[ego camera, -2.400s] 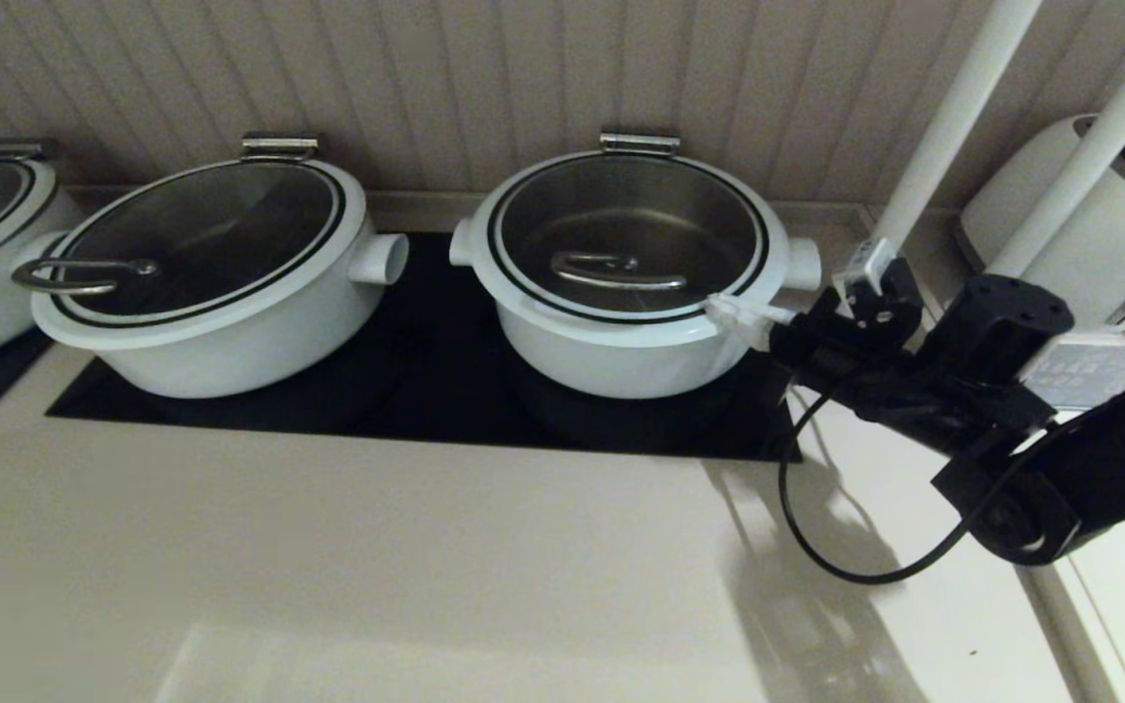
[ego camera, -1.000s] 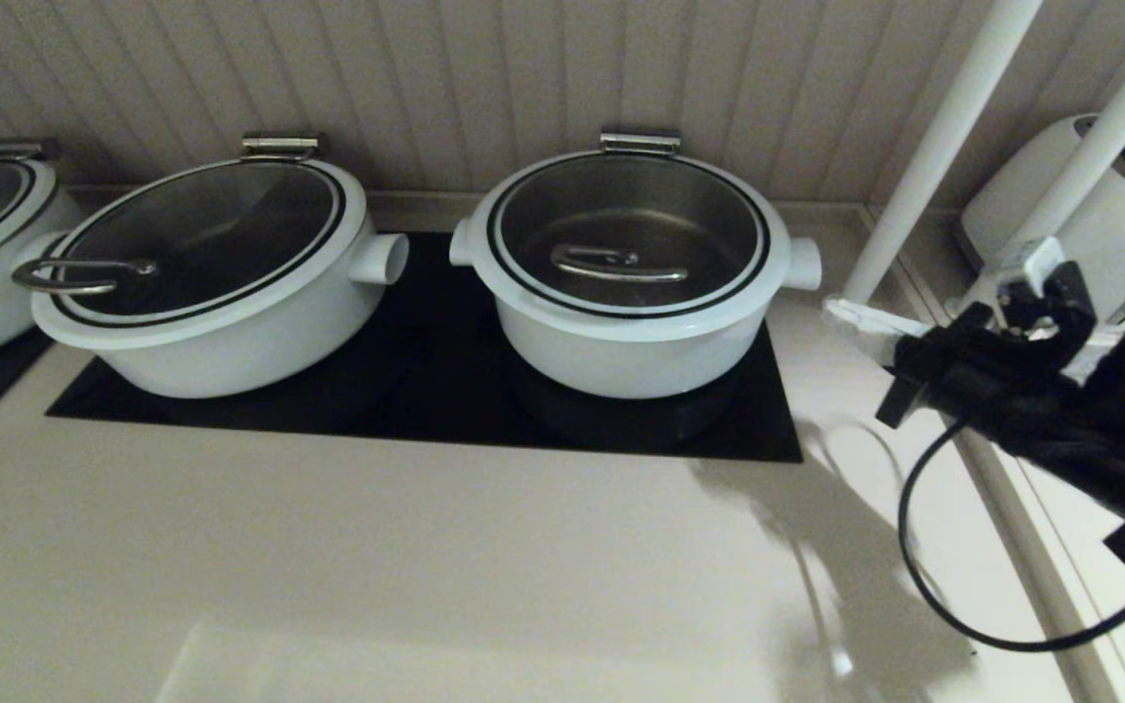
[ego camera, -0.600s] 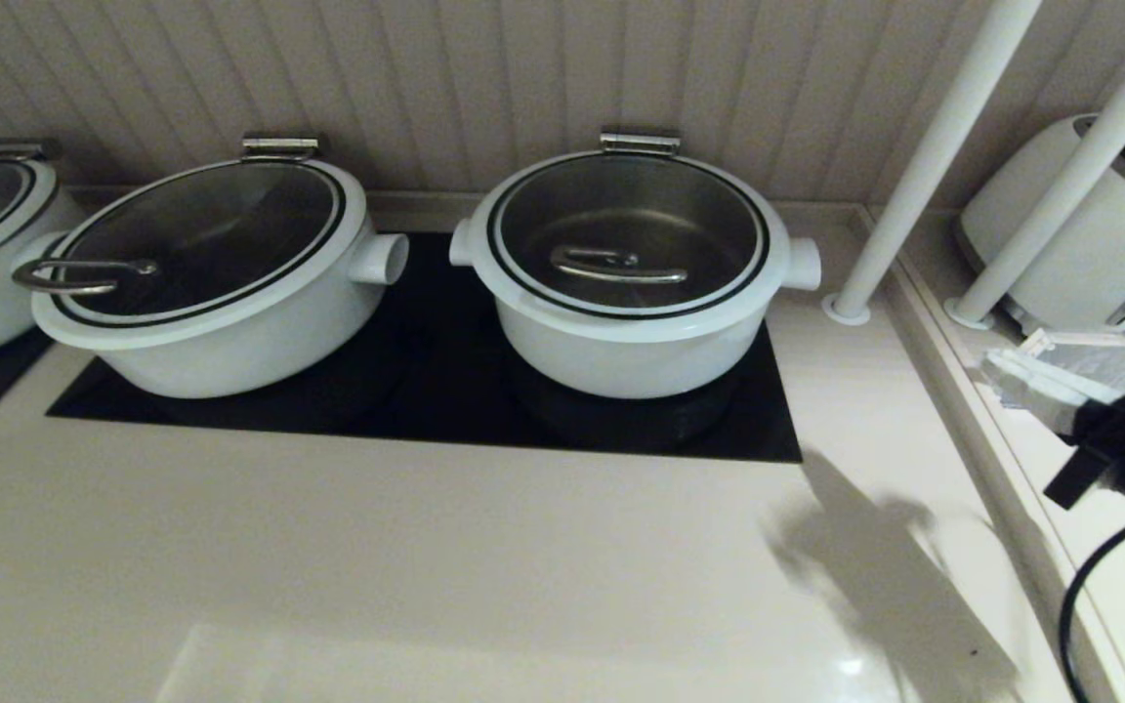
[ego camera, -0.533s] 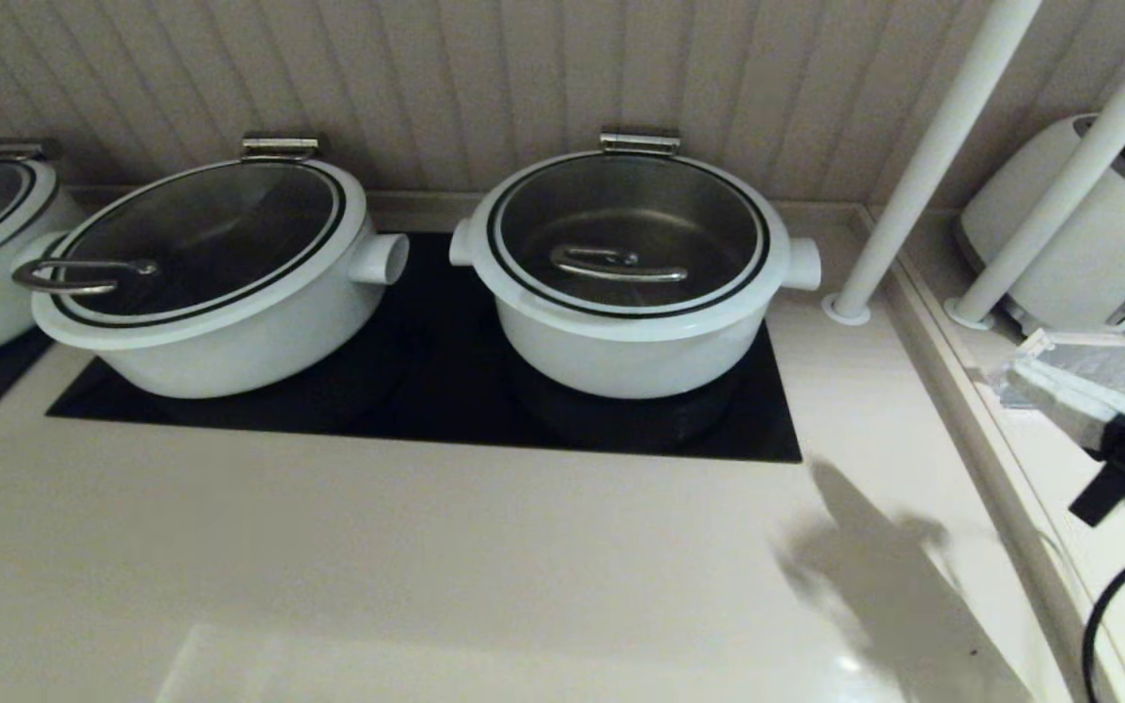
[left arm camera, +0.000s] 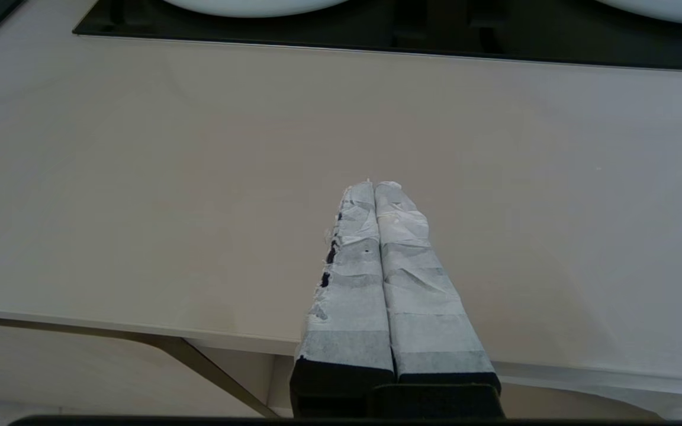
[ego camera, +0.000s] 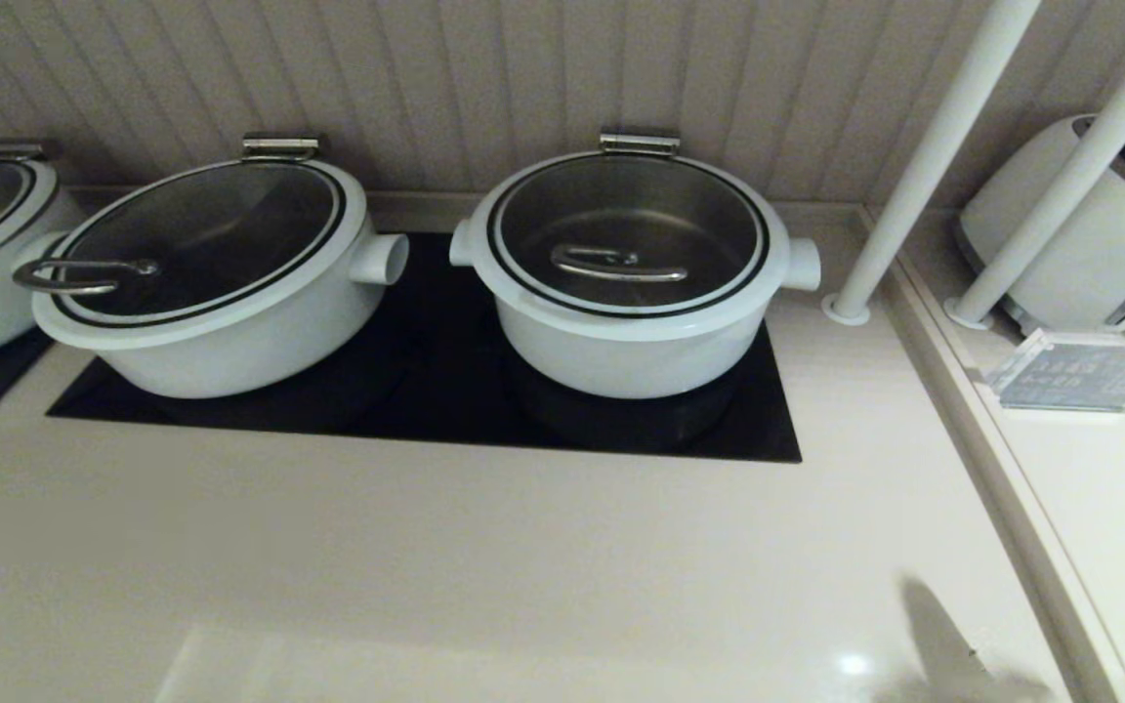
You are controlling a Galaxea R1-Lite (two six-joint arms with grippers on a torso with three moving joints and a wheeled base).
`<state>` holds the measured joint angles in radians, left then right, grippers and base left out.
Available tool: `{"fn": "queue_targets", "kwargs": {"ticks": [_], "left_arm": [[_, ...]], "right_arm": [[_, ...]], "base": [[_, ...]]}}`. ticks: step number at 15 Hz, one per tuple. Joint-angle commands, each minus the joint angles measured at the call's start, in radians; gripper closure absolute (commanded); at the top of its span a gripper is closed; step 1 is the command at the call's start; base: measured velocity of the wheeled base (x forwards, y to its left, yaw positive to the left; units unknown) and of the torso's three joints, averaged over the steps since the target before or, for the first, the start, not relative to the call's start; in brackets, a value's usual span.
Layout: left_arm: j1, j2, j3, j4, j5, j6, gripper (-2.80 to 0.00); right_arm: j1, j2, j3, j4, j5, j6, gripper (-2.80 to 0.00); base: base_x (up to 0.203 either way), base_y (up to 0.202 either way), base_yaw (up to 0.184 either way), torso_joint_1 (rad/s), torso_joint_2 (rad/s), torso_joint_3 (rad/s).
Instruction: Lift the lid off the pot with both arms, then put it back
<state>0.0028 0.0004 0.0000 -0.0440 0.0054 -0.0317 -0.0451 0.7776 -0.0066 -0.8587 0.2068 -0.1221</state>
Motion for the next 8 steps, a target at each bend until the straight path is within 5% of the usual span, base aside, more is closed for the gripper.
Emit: {"fn": "queue_targets", "kwargs": {"ticks": [1,8], "left_arm": [[0.000,0.000,0.000,0.000,0.001,-0.001,0.00],[0.000,0.001,0.000,0.000,0.001,-0.001,0.00]], "right_arm": [[0.006,-0.197,0.005,0.215,-0.038,0.010,0.00],[0.023,-0.455,0.006,0.591,-0.123,0.059,0.00]], "base": [[0.000,0.000,0.000,0.000,0.00,0.000],[0.000,0.000,0.000,0.000,0.00,0.000]]}}
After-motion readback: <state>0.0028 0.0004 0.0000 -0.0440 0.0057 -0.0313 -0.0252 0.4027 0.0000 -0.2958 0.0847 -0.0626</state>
